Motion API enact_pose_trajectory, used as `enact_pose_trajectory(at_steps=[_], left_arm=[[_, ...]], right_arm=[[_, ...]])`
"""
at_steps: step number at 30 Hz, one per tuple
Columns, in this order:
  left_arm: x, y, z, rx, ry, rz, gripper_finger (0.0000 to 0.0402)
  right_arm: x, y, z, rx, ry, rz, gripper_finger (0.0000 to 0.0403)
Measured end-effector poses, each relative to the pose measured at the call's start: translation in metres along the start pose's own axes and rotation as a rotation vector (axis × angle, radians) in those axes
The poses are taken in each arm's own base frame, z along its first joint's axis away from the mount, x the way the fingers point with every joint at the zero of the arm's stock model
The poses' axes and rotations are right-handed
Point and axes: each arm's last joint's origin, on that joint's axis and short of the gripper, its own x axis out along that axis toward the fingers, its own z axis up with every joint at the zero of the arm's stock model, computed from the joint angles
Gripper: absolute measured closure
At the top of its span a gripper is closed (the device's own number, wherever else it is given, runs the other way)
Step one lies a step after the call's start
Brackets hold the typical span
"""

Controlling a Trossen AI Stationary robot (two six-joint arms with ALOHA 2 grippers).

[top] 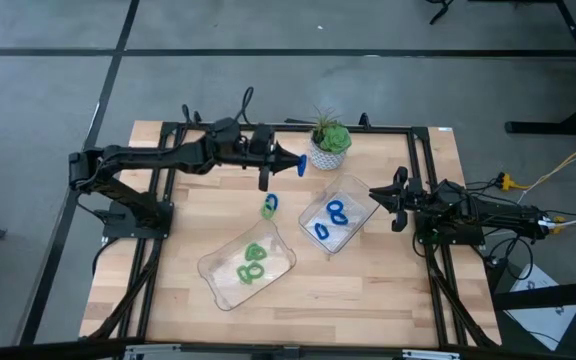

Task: Sort spring keychains
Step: Put the blue spring keychain into the top transparent bin

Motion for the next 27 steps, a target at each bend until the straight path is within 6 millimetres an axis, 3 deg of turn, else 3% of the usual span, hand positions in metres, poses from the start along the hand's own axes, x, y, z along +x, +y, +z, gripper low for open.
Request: enact_pose_trajectory(at_steps=[11, 27], left_arm=[[0.005, -0.023, -0.007, 0.001, 0.056, -0.179, 0.0394], [0.01, -0.045, -0.024, 0.036, 0.158, -0.229, 0.0394]], right_arm=[[0.0, 0.0, 0.0, 0.0, 0.0, 0.0, 0.0336], [0.0, 0.0, 0.0, 0.0, 0.0, 0.0, 0.0336]])
